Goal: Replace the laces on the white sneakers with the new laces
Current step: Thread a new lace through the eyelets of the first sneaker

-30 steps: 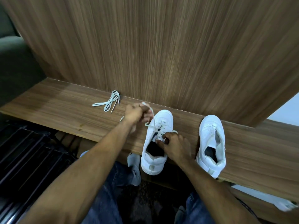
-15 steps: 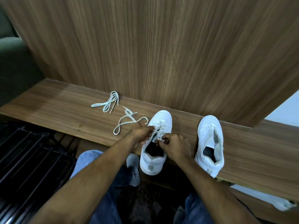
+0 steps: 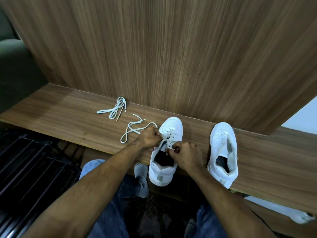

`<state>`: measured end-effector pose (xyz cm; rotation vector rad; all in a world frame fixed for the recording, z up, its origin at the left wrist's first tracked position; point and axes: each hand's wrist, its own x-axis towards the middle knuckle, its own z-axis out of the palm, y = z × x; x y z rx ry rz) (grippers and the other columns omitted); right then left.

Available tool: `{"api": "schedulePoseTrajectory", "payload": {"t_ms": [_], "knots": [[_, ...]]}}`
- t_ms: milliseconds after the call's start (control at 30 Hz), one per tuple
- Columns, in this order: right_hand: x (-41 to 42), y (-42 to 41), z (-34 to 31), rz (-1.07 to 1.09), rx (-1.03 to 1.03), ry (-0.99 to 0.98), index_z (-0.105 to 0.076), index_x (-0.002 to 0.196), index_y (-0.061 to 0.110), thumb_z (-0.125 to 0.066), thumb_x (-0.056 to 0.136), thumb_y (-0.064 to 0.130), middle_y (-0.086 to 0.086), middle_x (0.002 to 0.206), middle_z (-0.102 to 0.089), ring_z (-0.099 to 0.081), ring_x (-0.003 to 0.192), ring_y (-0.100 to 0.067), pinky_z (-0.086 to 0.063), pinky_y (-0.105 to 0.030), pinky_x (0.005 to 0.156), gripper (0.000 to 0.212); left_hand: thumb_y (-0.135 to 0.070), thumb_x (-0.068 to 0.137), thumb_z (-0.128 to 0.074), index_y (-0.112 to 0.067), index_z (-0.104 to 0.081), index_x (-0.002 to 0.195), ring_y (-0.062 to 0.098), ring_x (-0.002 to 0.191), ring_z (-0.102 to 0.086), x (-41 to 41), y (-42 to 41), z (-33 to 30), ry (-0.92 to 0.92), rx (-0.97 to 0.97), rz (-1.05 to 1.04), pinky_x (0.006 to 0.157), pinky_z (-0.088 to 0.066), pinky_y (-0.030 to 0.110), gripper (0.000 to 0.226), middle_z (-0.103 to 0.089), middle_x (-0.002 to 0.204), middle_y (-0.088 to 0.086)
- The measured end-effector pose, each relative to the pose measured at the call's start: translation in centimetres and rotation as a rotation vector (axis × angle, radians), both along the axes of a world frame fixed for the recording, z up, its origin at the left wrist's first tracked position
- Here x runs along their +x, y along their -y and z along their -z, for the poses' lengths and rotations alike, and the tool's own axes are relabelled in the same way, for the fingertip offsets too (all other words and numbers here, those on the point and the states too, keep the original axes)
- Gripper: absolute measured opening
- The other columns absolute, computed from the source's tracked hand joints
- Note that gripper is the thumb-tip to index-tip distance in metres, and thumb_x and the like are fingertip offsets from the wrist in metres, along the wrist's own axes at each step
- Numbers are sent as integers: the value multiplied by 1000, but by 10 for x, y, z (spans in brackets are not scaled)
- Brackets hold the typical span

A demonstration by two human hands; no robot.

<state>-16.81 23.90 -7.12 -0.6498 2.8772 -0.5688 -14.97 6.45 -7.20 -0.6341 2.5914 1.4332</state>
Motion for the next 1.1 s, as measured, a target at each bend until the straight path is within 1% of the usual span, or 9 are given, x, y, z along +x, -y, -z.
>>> {"api": "schedulePoseTrajectory", "payload": {"t_ms": [167, 300, 467, 567, 667, 800, 900, 1000, 1100], "knots": [[2, -2, -2, -10, -8, -12, -72, 100, 25, -61, 84, 54, 2, 97, -73, -65, 97, -25, -49, -33, 80, 35, -4, 93, -42, -5, -57, 83, 15, 56, -63, -19, 15, -34, -275, 657, -446, 51, -53, 26, 17, -62, 75, 11], [3, -3, -3, -11, -28, -14, -72, 102, 26, -62, 84, 54, 2, 99, -74, -65, 98, -24, -49, -32, 81, 35, -5, 94, -41, -3, -53, 101, 20, 65, -70, -22, 29, -48, -310, 763, -472, 53, -57, 28, 14, -65, 84, 14], [2, -4, 0, 14, -45, 12, -72, 99, 27, -62, 82, 55, 5, 96, -74, -66, 97, -22, -50, -32, 81, 34, -7, 86, -49, -11, -52, 82, 20, 54, -61, -19, 28, -22, -347, 694, -706, 49, -49, 25, 7, -59, 64, 5], [1, -4, 0, 25, -70, 26, -72, 102, 30, -63, 81, 56, 7, 97, -74, -66, 98, -20, -50, -32, 82, 35, -12, 83, -57, -12, -60, 91, 30, 81, -65, -17, 35, -3, -353, 383, -808, 77, -54, 41, 9, -65, 87, 16], [2, -3, 1, 23, -74, 20, -72, 105, 31, -63, 80, 57, 8, 98, -74, -66, 98, -19, -49, -30, 81, 37, -31, 84, -56, -21, -69, 108, 30, 104, -62, -5, 25, 3, -219, -107, -456, 93, -50, 39, 28, -66, 113, 12], [2, -4, -3, 19, -64, 36, -72, 104, 30, -62, 83, 55, 8, 98, -74, -66, 99, -20, -49, -32, 85, 34, -16, 88, -60, -19, -73, 108, 24, 112, -59, -6, 4, 5, -198, -374, 180, 98, -45, 32, 24, -65, 118, 9], [4, -6, -6, 14, -72, 42, -71, 106, 30, -61, 84, 53, 7, 100, -74, -65, 101, -21, -49, -34, 88, 34, -22, 89, -57, -24, -73, 104, 26, 111, -58, -9, -1, 1, -87, -491, 230, 98, -45, 38, 22, -63, 119, 9], [4, -6, -6, 14, -75, 56, -71, 108, 30, -62, 84, 53, 6, 102, -73, -65, 102, -21, -49, -34, 88, 34, -39, 82, -50, -21, -70, 89, 29, 104, -60, -10, 1, -7, 27, -563, 269, 93, -46, 40, 28, -66, 107, 8], [2, -5, -4, 13, -79, 85, -72, 103, 30, -63, 81, 57, 6, 100, -73, -66, 99, -21, -50, -33, 84, 36, -50, 73, -46, -14, -59, 62, 34, 88, -61, -19, 8, -11, 49, -325, 158, 81, -49, 40, 39, -64, 83, 16]]}}
